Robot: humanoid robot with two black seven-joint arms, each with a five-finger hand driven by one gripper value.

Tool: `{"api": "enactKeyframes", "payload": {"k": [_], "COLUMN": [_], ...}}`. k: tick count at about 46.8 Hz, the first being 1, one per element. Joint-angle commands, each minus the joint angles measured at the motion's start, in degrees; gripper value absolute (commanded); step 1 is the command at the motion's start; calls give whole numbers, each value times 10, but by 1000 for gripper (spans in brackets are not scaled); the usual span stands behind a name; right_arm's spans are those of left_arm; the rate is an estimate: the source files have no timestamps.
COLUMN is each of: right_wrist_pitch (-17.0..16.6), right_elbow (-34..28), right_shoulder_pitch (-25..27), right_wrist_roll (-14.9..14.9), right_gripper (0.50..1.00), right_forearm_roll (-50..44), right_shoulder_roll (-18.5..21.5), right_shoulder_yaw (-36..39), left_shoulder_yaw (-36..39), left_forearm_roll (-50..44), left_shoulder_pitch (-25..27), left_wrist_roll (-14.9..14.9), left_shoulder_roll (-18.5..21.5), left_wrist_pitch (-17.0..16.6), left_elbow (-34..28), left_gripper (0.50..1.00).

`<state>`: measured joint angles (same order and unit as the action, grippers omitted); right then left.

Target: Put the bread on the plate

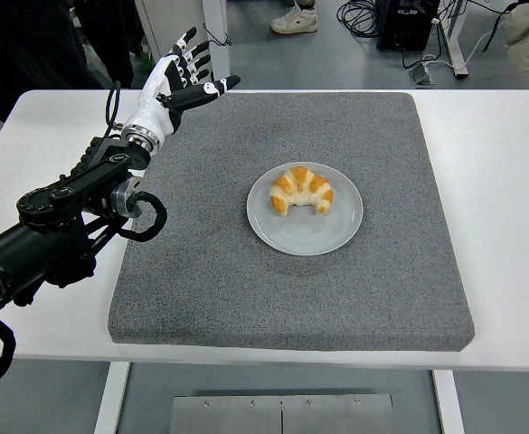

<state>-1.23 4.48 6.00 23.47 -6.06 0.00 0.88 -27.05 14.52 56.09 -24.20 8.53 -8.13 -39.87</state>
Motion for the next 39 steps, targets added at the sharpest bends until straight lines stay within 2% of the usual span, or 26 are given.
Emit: {"api": "enactKeyframes", "payload": {"k": [1, 5, 8, 19, 27, 39], "right_wrist_pitch": [1, 0, 1, 0, 1, 0], "right_elbow": [0, 0, 0, 0, 0, 1], "right_shoulder_pitch": [0, -1, -1, -1, -1, -1], "right_wrist_roll": [0, 0, 0, 0, 0, 0], "right_gripper": [1000, 1000, 1000, 1000, 1000, 1000], "right_forearm_roll": [0, 0, 0, 0, 0, 0], "right_shoulder_roll": [0, 0, 0, 0, 0, 0], "right_shoulder_yaw": [0, 0, 0, 0, 0, -1], "left_shoulder_yaw": [-3, -4, -5, -20, -28, -42], "left_forearm_roll": [1, 0, 0, -45, -50, -54], "left_shoulder_pitch": [-5, -11, -18, -33, -43, -52], "left_wrist_roll": [-24, -59, -71, -65, -65, -66], "left_shoulder_roll": [-1, -2, -2, -3, -4, -4], "left_wrist_pitch": [0, 0, 0, 8, 23, 23], "left_elbow": [12, 16, 17, 17, 17, 17], "left_gripper": [957, 957, 957, 957, 957, 957]}}
